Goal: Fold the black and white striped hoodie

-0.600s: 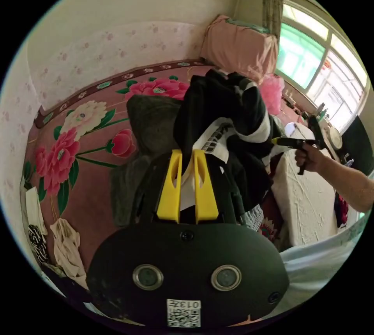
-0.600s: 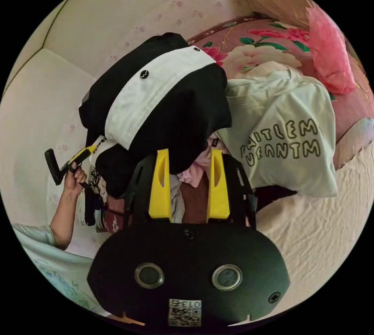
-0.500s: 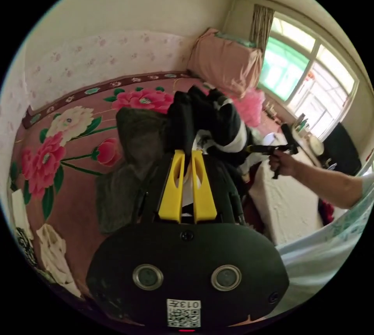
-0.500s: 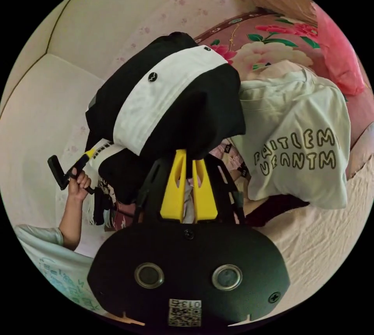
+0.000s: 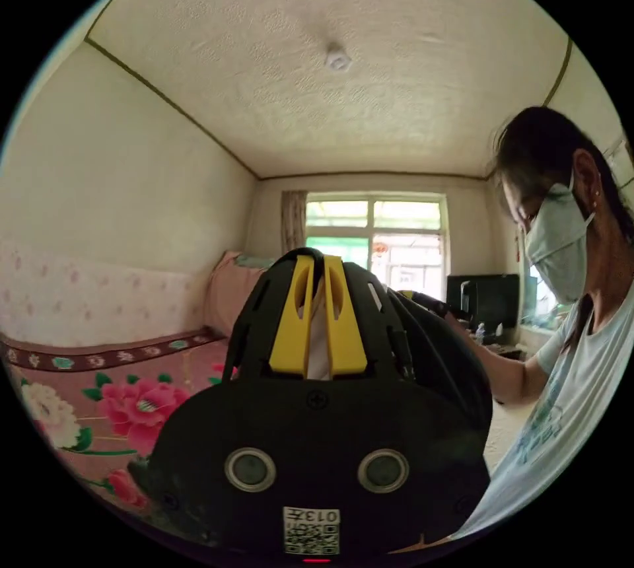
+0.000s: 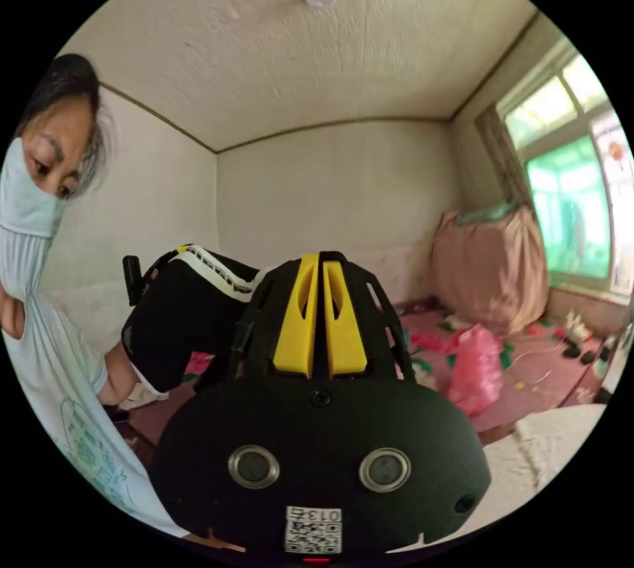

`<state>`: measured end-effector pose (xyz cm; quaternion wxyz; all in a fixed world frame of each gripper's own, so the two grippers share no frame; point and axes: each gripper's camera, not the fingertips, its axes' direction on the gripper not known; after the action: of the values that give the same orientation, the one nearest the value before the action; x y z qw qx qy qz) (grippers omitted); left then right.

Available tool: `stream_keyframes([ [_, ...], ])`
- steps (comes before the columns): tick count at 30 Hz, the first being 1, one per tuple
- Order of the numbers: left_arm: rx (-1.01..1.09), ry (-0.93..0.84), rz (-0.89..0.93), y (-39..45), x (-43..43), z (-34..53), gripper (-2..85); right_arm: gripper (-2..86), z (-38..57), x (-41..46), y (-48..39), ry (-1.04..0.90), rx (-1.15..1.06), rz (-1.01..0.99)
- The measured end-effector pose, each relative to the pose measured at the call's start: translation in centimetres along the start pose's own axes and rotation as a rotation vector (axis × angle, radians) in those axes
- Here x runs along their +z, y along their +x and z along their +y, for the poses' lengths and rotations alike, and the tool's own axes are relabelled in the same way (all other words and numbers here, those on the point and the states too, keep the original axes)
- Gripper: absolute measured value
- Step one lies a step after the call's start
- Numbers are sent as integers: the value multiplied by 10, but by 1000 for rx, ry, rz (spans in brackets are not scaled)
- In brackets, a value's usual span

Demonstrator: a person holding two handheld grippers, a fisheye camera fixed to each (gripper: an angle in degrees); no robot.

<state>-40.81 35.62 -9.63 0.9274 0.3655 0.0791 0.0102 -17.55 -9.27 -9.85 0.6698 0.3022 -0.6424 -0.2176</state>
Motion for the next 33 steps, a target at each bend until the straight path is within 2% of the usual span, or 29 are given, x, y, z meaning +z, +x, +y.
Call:
stream_keyframes([
  [4, -48, 102, 214, 20, 39, 7, 10, 0, -38, -126, -46, 126, -156, 301],
  [9, -101, 146, 499, 63, 114, 13, 11, 0, -58, -220, -129, 93, -449, 724],
  [13, -114, 153, 677, 101, 149, 20, 12, -1, -49, -287, -191, 76, -540, 963],
  [18, -224, -38, 987, 148, 213, 36, 12, 0, -35, -339, -241, 1, -466, 1163],
  [25, -328, -193, 1183, 197, 272, 53, 13, 0, -32, -338, -264, -165, -575, 1548],
  [29, -527, -404, 1163, 203, 341, 89, 14, 0, -27, -332, -207, -343, -416, 1521],
  [31, -609, -533, 1125, 204, 376, 123, 14, 0, -6, -333, -137, -467, -235, 1427],
  [33, -684, -728, 994, 201, 422, 182, 15, 1, 25, -334, -70, -559, -59, 1316],
])
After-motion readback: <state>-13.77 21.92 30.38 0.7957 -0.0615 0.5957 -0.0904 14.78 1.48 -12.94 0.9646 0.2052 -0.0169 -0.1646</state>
